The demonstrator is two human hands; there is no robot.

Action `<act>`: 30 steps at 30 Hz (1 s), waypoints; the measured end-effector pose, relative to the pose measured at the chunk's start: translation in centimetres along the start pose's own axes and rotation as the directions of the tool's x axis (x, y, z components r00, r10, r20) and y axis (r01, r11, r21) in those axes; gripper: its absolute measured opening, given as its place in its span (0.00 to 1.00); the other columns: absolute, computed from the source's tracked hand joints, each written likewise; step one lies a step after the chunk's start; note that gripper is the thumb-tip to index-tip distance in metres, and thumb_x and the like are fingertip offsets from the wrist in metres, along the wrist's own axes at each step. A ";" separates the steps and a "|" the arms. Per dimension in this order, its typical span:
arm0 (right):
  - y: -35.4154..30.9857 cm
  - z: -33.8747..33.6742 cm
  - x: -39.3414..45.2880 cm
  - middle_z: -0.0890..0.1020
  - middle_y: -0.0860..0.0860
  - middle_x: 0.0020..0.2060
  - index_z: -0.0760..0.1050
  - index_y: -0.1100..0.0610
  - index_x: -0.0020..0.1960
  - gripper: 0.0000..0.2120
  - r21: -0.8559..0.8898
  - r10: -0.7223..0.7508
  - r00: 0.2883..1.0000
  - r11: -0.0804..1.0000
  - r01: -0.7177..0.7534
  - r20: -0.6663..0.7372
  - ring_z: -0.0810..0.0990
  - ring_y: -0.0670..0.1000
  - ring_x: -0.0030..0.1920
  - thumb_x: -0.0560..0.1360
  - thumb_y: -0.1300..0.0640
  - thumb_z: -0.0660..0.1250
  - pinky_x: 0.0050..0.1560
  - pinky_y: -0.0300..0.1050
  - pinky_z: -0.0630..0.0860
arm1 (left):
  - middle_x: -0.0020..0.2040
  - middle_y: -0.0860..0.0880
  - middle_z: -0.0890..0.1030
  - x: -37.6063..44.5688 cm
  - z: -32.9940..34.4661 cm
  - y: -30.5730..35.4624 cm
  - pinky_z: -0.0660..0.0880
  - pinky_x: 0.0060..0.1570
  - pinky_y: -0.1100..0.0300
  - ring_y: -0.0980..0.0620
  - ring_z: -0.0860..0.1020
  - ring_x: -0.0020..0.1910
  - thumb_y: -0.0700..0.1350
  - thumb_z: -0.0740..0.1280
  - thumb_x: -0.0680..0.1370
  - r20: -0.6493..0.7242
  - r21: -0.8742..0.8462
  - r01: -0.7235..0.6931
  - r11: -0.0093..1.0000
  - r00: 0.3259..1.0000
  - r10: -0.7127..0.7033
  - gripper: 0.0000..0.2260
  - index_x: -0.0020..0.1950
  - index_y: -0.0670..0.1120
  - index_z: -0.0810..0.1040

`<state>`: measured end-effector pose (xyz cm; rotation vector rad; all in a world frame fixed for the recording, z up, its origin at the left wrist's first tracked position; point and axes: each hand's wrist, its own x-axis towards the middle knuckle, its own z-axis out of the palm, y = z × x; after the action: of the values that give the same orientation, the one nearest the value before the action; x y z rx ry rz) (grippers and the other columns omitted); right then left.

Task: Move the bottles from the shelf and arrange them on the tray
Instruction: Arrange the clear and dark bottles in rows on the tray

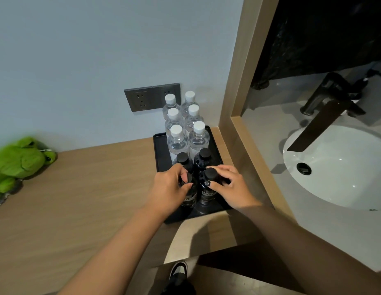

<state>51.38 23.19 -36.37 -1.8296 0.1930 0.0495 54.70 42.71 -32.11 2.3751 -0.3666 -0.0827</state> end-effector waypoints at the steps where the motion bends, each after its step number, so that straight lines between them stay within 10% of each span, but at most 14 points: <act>1: 0.0 -0.1 -0.1 0.71 0.45 0.56 0.77 0.47 0.60 0.19 -0.014 -0.006 1.000 1.000 0.006 0.007 0.71 0.46 0.62 0.72 0.62 0.72 0.65 0.44 0.70 | 0.44 0.49 0.83 -0.1 0.0 0.1 0.77 0.41 0.49 0.48 0.81 0.38 0.42 0.75 0.70 -0.006 -0.001 -0.007 1.000 1.000 0.007 0.20 0.35 0.56 0.64; 24: -0.1 -0.7 0.0 0.72 0.52 0.60 0.75 0.50 0.65 0.19 -0.136 0.022 0.999 0.991 -0.017 0.032 0.70 0.49 0.64 0.75 0.61 0.69 0.69 0.44 0.64 | 0.35 0.46 0.79 0.4 -0.2 2.1 0.75 0.38 0.51 0.46 0.79 0.40 0.39 0.73 0.69 0.024 0.013 0.039 0.999 0.999 -0.039 0.18 0.32 0.50 0.63; 30: -0.8 -1.2 0.2 0.73 0.49 0.59 0.74 0.48 0.64 0.19 -0.216 0.035 0.997 0.976 -0.020 0.066 0.72 0.48 0.61 0.74 0.59 0.69 0.67 0.45 0.67 | 0.33 0.55 0.74 0.7 -0.2 2.0 0.67 0.31 0.67 0.53 0.73 0.33 0.41 0.73 0.69 0.036 0.027 0.039 0.999 0.999 -0.040 0.11 0.45 0.48 0.73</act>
<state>51.57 22.24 -35.33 -2.0379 0.1688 0.1583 54.89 41.28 -30.55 2.4096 -0.3399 -0.1401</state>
